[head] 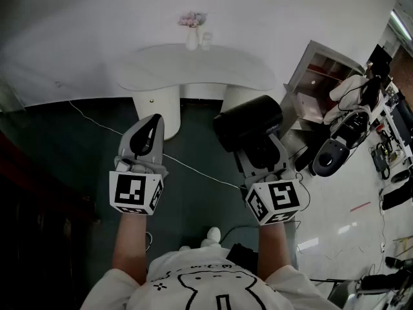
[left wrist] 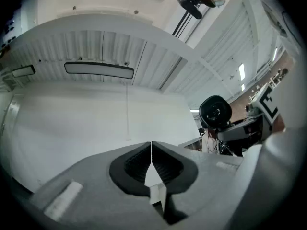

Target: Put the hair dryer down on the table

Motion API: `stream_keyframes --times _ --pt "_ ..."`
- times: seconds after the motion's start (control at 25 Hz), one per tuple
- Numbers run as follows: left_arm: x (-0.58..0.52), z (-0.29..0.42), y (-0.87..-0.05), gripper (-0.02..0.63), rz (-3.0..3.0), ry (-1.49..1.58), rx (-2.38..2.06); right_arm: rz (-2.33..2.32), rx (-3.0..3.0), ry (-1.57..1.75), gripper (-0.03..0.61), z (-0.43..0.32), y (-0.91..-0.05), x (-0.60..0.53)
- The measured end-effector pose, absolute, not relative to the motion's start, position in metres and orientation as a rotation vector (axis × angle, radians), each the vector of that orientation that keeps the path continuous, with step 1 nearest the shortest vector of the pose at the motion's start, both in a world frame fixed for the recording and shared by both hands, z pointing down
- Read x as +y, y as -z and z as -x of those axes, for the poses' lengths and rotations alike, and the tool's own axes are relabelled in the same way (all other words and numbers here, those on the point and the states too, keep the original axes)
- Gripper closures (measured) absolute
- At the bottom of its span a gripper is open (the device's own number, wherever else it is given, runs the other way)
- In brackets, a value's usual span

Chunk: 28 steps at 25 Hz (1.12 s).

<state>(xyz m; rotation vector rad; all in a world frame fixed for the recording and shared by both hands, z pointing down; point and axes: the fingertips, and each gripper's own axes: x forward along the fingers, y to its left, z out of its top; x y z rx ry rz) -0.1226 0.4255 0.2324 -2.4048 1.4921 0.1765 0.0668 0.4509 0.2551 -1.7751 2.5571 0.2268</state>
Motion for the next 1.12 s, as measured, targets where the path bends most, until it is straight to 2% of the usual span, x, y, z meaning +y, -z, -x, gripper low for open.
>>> stream_keyframes --times 0.24,0.64,1.12 --pt "0.457 0.154 -0.235 0.594 2.38 -0.153 1.495 1.805 2.551 -0.28 0.327 -0.039 -0.258 0.485" --pt "0.464 0.161 -0.248 0.594 2.409 -0.158 1.473 1.857 2.535 -0.283 0.327 -0.034 -0.269 0.496" --pt "0.364 0.128 -0.256 0.594 2.383 -0.14 1.501 1.814 2.548 -0.255 0.327 -0.069 -0.278 0.387"
